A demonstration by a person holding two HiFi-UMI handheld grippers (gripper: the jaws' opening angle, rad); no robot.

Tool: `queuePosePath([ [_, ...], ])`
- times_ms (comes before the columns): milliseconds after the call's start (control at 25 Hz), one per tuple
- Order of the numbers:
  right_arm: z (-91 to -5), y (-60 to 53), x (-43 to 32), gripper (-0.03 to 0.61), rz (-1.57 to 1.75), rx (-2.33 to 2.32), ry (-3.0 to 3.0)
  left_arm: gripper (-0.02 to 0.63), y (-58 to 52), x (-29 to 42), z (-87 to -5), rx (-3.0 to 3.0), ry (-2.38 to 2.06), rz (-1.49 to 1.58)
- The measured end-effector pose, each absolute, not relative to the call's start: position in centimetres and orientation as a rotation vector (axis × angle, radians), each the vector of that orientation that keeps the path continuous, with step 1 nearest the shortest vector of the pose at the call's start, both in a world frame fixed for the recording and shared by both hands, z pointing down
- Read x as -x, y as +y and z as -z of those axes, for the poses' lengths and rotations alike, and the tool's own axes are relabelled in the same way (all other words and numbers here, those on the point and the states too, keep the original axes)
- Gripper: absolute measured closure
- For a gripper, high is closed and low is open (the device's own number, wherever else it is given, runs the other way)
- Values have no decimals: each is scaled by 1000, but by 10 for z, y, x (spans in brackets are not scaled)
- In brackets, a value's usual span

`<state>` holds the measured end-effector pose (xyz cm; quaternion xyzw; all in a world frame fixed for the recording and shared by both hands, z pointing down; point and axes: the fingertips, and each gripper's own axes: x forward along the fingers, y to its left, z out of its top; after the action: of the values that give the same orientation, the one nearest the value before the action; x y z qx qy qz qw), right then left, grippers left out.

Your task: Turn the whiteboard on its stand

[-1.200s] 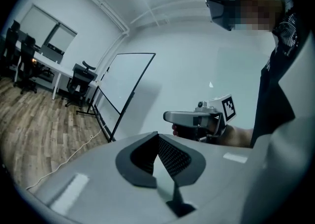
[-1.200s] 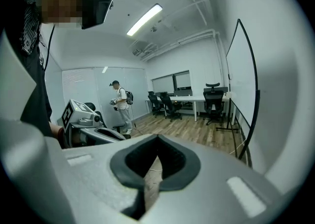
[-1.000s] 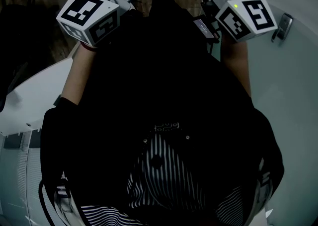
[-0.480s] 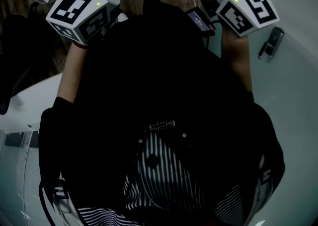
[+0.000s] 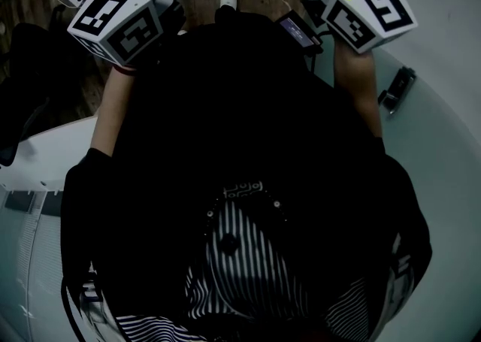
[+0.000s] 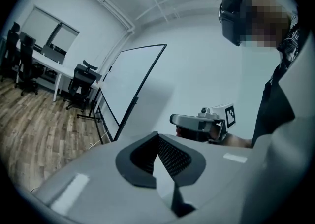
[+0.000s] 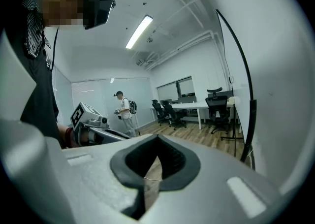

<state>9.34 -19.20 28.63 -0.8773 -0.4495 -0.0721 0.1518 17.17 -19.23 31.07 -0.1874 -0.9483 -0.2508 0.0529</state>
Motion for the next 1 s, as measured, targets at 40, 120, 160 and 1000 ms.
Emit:
queuePosePath([
  [40, -286, -188, -92, 578, 200, 2515, -1284, 612, -191, -168, -309, 563, -2879, 767],
  [120, -285, -181, -88, 578, 184, 2512, -1274, 612, -188, -160, -308, 545, -2875, 767],
  [160, -285, -179, -86, 578, 180, 2514, -1271, 613, -186, -156, -308, 537, -2875, 763],
  [1000, -305, -150, 18, 578, 188, 2452, -1428, 612, -136, -74, -312, 436, -2901, 727],
])
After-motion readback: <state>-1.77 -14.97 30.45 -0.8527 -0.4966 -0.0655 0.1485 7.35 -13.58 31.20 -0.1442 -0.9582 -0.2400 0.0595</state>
